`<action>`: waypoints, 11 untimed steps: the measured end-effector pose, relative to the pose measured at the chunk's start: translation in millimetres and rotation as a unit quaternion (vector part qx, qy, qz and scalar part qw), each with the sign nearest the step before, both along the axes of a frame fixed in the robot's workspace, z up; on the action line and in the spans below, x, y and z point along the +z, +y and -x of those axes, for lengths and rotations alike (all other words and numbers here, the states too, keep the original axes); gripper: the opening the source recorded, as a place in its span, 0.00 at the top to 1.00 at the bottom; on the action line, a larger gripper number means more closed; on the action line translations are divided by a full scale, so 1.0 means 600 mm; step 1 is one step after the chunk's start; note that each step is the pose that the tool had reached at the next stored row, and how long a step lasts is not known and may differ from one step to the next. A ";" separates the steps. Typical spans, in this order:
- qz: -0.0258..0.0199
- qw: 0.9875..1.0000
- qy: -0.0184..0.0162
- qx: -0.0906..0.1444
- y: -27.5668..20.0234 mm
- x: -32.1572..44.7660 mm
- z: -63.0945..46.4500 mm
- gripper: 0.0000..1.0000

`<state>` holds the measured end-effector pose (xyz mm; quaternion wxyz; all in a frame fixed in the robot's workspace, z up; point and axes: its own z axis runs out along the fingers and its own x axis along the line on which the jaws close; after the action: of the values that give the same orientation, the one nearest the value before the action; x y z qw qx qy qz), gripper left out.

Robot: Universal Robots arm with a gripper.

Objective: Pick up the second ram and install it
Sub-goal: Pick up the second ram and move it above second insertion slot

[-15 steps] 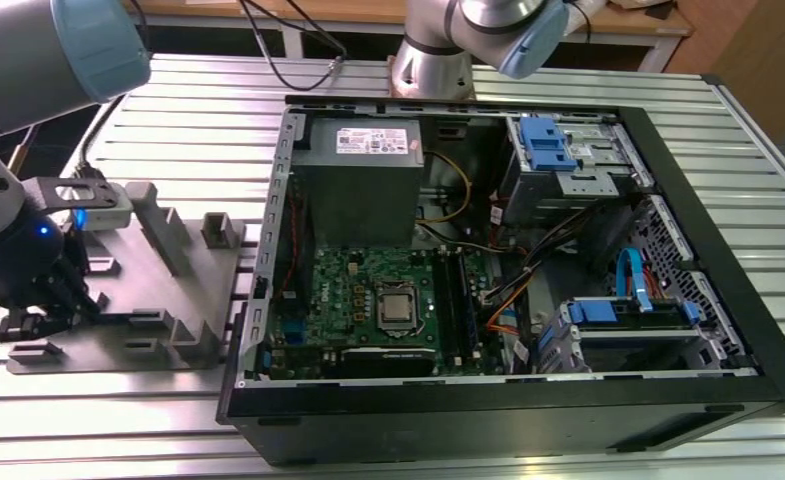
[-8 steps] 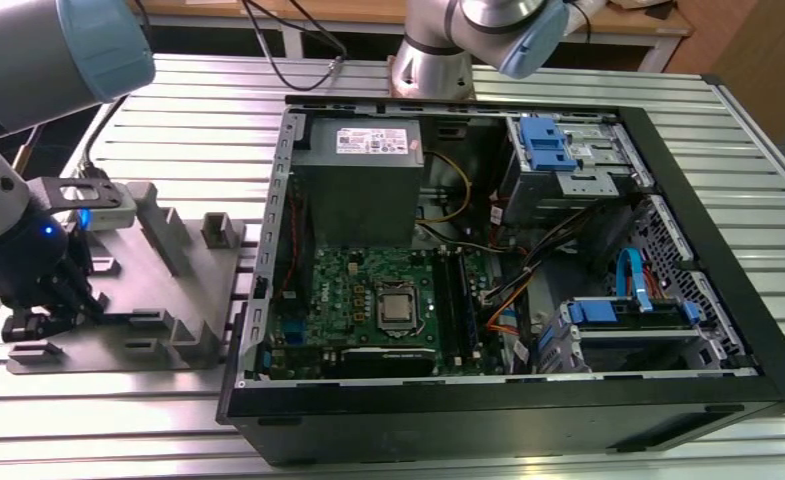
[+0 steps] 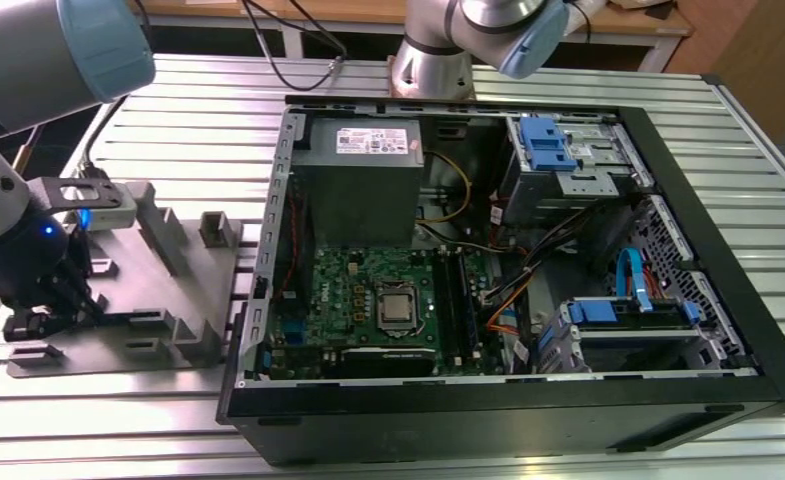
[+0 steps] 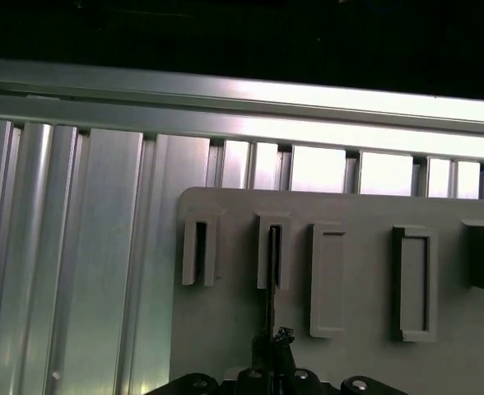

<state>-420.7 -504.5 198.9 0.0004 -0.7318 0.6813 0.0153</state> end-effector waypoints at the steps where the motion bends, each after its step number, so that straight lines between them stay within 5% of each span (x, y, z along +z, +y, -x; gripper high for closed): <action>1: 0.000 1.000 0.000 0.000 0.0000 0.000 0.000 0.91; 8: 0.000 1.000 0.000 -0.002 0.0000 0.000 0.000 0.91; 11: 0.000 1.000 0.000 -0.025 0.0000 0.000 0.000 0.91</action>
<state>-420.5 -504.5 198.8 0.0007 -0.7148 0.6991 0.0153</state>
